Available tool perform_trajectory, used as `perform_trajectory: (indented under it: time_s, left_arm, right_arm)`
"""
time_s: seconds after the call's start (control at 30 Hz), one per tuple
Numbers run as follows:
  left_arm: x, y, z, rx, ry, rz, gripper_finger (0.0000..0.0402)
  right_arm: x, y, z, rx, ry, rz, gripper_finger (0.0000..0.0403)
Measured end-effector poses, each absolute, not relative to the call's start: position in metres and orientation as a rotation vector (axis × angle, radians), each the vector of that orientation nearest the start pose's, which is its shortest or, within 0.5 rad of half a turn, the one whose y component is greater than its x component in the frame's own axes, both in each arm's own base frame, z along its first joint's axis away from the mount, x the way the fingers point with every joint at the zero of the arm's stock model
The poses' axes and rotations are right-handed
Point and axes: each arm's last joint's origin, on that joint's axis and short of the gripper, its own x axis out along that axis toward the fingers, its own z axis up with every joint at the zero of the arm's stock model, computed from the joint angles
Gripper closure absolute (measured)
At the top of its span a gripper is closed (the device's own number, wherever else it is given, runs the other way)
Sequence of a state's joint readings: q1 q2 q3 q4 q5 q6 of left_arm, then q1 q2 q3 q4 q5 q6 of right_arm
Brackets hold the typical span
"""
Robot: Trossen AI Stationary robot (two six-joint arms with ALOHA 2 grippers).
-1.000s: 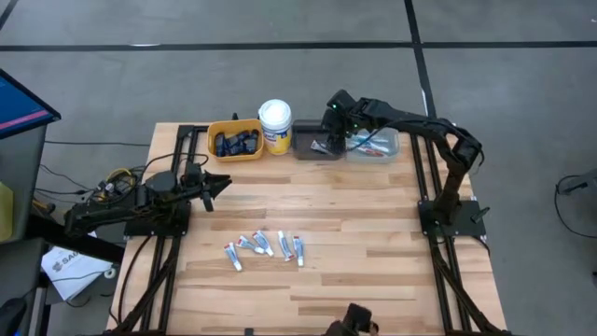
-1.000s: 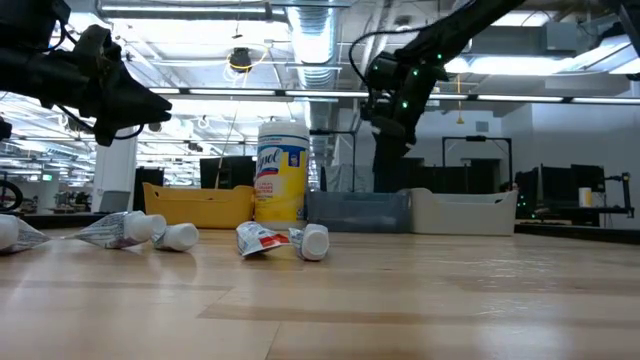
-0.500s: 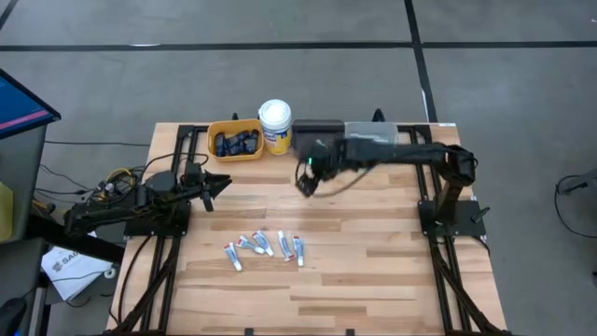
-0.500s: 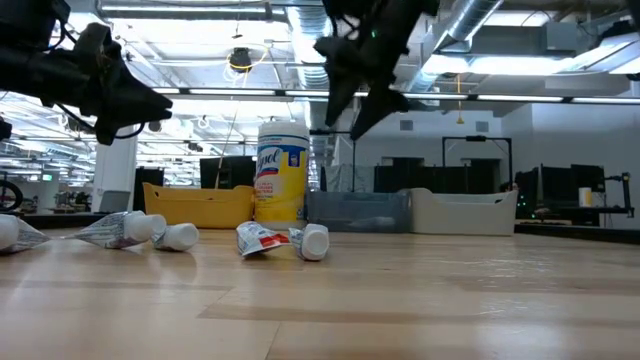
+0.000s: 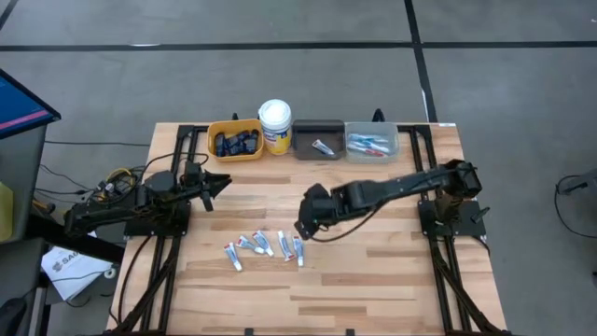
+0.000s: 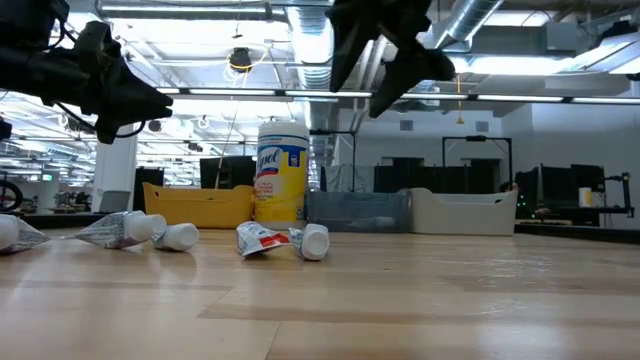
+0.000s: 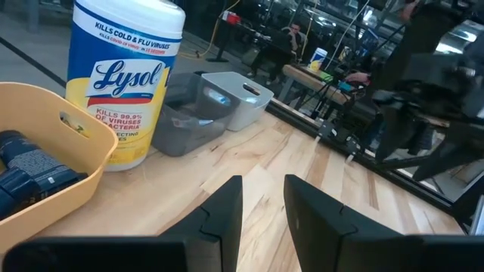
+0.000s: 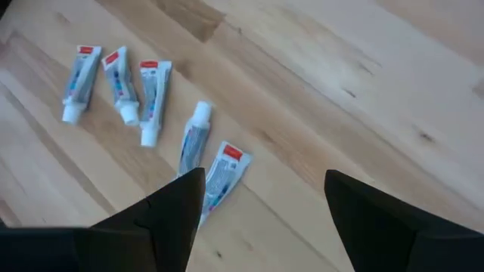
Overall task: Pick & Place Travel size toiletries
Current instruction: Put the white toothpaste into the black bin
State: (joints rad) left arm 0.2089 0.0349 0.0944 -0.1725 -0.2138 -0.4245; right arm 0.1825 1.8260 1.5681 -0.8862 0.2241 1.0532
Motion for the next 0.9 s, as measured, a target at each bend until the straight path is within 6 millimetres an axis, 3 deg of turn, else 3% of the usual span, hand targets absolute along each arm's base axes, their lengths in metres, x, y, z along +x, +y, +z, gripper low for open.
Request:
perform_trajectory:
  time_s: [0.13,0.2,0.3,0.63,0.9]
  left_arm:
    - [0.089,0.025,0.177,-0.417,0.018,0.439,0.0306]
    - [0.09,0.025,0.177,-0.417,0.012,0.441,0.0306]
    - [0.091,0.026,0.177,-0.417,0.015,0.443,0.0306]
    - [0.096,0.026,0.175,-0.417,0.048,0.442,0.0306]
    - [0.098,0.027,0.174,-0.417,0.072,0.446,0.0306]
  right_arm:
    - [0.375,0.075,0.248,0.708,1.023,-0.66,0.0138]
    - [0.386,0.085,0.239,0.734,1.011,-0.633,0.0138]
    - [0.39,0.098,0.212,0.693,1.122,-0.659,0.0138]
    - [0.425,0.13,0.186,0.689,1.167,-0.599,0.0138]
    - [0.437,0.147,0.168,0.694,1.226,-0.573,0.0138]
